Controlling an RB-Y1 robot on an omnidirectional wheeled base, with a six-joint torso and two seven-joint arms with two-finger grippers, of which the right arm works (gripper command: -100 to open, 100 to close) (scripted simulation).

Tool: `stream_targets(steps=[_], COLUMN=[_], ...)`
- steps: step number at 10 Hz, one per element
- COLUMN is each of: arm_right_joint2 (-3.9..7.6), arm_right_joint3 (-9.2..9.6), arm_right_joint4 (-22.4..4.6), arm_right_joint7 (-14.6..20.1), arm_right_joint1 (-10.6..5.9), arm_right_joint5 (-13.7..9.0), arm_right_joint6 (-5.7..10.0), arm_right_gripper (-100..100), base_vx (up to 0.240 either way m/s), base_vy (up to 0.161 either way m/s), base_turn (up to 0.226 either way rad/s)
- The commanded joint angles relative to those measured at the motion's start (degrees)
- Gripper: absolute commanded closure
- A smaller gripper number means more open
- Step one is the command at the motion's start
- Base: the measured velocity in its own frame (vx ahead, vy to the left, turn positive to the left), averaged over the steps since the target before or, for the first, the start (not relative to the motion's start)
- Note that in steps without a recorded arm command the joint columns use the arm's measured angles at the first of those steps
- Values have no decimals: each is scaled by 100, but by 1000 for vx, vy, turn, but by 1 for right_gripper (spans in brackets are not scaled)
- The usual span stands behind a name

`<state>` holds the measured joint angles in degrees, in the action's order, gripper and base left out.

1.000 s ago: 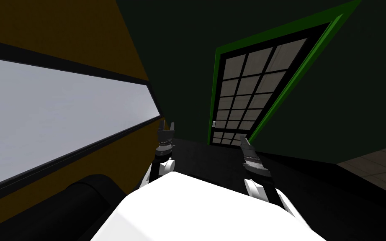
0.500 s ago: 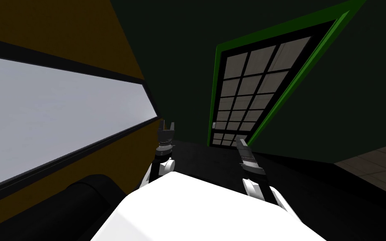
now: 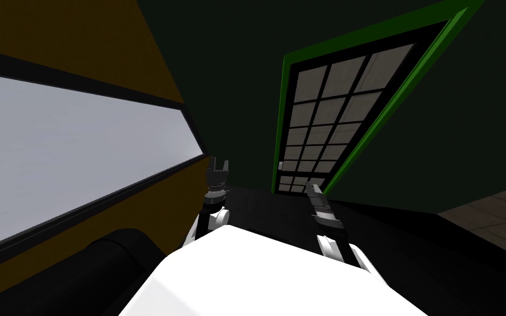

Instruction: Pull the door open

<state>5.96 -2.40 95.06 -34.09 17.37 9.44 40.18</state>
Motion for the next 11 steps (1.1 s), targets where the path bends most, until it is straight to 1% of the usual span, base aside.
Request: stream_targets(steps=[1, 10, 11], arm_right_joint2=[1, 12, 12], arm_right_joint3=[2, -12, -14], arm_right_joint4=[-171, -1147, -1364], arm_right_joint7=[-146, -874, -1036], arm_right_joint1=[-53, -366, -435], arm_right_joint5=[54, 336, 399], arm_right_joint6=[30, 201, 239], arm_right_gripper=[-100, -100, -100], base_vx=[102, 95, 123], base_vy=[40, 35, 43], base_turn=[-56, -45, -67])
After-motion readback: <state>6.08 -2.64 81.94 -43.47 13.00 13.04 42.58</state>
